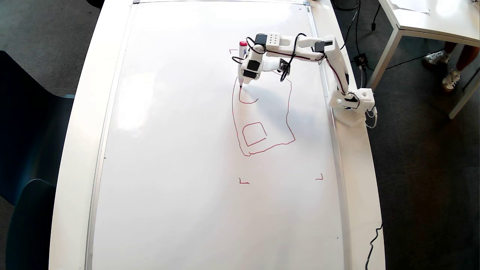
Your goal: Draw on a whiteboard a robot head using a pen attached to the gripper
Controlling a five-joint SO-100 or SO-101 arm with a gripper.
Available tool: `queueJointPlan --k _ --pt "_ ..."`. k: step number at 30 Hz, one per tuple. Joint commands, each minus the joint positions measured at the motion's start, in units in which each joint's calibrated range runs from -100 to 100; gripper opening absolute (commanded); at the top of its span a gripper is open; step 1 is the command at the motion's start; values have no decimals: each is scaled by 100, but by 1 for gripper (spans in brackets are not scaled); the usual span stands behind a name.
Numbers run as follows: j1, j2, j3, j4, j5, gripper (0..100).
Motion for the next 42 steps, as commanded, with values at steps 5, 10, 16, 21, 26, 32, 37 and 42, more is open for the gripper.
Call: queueJointPlan --k 5,10,16,21,26,32,37,42 --pt "149 -490 574 131 39 1" --pt "53 -1127 1528 70 39 1" --pt "-65 -1672 2354 44 33 1" --pt "-286 -1773 2490 44 -4 1" --pt "-625 -1781 2463 44 -144 1" --pt "-654 -1790 2363 44 -138 1" --pt "-639 -1890 1682 140 -165 1" --pt "-794 -2528 2018 531 -138 1"
